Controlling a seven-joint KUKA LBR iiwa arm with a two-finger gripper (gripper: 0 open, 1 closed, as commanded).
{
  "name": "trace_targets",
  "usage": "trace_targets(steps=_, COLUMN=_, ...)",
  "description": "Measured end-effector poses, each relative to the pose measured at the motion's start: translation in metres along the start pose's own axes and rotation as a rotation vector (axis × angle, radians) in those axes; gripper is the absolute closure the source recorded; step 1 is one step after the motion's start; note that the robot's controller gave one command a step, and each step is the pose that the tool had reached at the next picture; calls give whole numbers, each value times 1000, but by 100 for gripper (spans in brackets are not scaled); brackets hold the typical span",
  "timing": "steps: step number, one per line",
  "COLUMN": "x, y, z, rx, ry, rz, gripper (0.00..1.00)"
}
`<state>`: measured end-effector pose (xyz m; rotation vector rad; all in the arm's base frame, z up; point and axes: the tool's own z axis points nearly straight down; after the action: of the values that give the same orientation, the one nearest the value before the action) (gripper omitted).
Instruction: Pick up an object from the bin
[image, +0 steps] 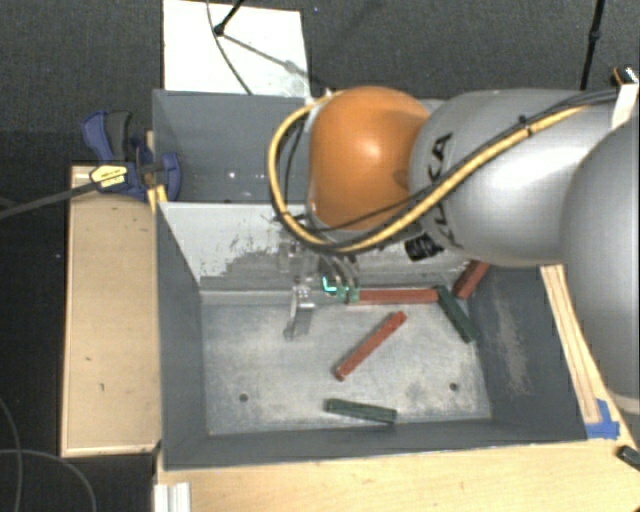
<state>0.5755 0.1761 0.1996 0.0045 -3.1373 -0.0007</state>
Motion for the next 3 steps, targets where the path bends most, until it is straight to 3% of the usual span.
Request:
trace_targets(steps=1, x=20, y=-125, z=6, rx=4, ry=-5, rz=-88, gripper=0)
trace_targets(steps=2, x=53, y=-128, z=133, rx=0, ry=0, rz=-265, gripper=0)
trace_targets(steps=3, x=52, y=-128, z=129, rx=0, ry=-4, rz=-260, gripper=100)
